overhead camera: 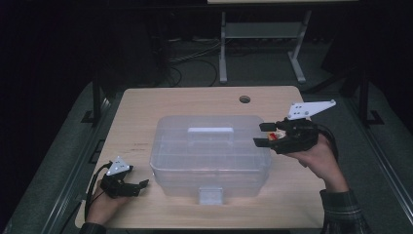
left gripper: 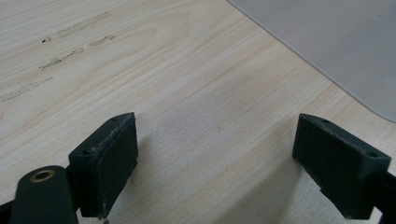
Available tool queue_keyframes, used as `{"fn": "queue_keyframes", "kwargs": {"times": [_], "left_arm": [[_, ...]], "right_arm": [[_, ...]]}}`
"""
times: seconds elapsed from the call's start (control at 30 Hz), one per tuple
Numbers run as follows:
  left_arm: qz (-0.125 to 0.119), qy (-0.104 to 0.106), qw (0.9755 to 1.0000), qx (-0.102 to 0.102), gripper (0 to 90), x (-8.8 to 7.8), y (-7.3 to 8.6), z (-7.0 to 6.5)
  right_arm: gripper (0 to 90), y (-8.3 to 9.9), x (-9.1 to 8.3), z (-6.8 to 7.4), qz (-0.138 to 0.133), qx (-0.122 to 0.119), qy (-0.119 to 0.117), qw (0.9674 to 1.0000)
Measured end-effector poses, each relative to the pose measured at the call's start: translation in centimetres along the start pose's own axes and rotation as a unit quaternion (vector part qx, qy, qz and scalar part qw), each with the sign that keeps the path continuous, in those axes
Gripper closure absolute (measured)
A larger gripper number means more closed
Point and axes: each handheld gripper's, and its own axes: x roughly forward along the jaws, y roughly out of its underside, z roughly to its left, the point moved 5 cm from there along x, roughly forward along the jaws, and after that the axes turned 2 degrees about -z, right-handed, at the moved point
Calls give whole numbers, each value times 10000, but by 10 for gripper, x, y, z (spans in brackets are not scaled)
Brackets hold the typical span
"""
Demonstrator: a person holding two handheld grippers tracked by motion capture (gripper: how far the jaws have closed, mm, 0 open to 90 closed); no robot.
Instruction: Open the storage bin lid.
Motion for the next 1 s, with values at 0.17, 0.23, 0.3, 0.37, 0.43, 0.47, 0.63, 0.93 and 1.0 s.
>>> {"fn": "queue_keyframes", "kwargs": {"times": [0.17,0.23,0.3,0.37,0.43,0.47,0.63,0.93,1.0], "left_arm": [[-3,1,10000,-2,135,0,0,0],[-4,2,10000,-3,135,0,0,0],[-4,1,10000,-5,135,0,0,0],[-4,1,10000,-3,135,0,0,0],[-4,2,10000,-3,135,0,0,0],[-4,1,10000,-3,135,0,0,0],[-3,1,10000,-1,135,0,0,0],[0,-1,10000,-1,135,0,0,0],[-3,-1,10000,-2,135,0,0,0]], "right_arm": [[439,-7,7,4,7,-216,-128,9997],[450,-10,11,6,24,-274,-149,9995],[453,-11,14,7,67,-305,-198,9993],[471,-13,18,9,124,-378,-236,9989],[479,-15,22,11,159,-459,-274,9984],[480,-16,24,11,199,-469,-319,9982],[495,-21,33,12,246,-502,-412,9976],[518,-29,47,12,321,-662,-529,9959],[525,-30,50,11,349,-682,-546,9956]]}}
